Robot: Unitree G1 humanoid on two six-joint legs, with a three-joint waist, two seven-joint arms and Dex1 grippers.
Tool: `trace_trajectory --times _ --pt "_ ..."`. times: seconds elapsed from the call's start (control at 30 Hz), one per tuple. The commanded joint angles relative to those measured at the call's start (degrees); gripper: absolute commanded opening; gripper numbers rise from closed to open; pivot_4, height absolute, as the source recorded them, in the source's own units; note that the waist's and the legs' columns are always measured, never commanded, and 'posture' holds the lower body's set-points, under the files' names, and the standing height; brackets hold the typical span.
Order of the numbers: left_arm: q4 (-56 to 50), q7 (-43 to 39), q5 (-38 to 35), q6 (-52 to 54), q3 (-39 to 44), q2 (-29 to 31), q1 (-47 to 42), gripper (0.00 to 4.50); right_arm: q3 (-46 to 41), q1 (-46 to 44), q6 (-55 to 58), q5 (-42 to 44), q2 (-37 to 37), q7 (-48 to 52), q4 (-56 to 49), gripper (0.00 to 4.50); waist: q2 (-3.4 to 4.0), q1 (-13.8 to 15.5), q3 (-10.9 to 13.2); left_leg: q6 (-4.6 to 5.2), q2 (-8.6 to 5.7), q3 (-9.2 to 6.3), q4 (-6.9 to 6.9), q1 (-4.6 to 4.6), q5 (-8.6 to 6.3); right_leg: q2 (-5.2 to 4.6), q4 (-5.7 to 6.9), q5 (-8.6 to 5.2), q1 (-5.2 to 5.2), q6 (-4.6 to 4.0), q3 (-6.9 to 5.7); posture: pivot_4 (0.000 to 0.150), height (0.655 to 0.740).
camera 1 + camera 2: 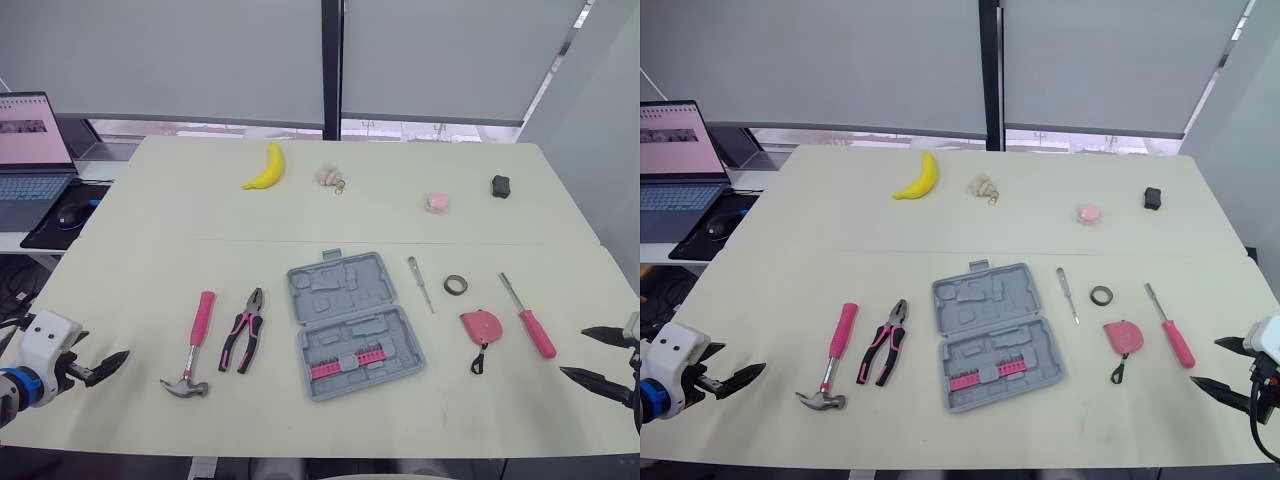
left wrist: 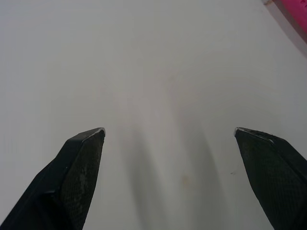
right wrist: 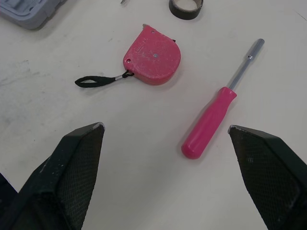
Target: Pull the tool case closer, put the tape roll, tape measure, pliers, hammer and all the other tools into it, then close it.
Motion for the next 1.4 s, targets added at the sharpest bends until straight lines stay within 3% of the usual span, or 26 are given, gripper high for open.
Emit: trace_trajectory --times 0.03,0.27,1.4 --pt "-2.53 -0.28 -1.08 0.81 1.39 0.67 0.5 4.5 -0.48 -0.18 0.12 0.34 -0.62 -0.19 -0.42 4.41 0.0 0.0 0.0 0.0 0.0 0.0 0.0 0.0 0.0 0.0 0.0 0.0 0.0 0.0 0.0 0.15 0.7274" --pt "-3.27 -4.26 -4.71 0.96 2.7 1.2 -0.18 4.5 -0.29 0.14 -0.51 0.09 -0.05 -0.84 -0.63 4.41 0.0 0.0 0.0 0.0 0.0 -0.01 0.01 0.0 0.0 0.0 0.01 0.0 0.01 0.0 -0.01 0.15 0.7274" --pt "1.14 -4.23 -4.57 -1.62 4.89 1.63 4.29 4.5 0.43 -0.75 -5.15 -2.02 -0.94 -1.14 3.23 4.41 0.0 -0.02 0.0 0.0 0.0 0.0 0.01 0.01 0.0 0.01 0.01 0.0 0.01 0.0 0.0 0.15 0.7274"
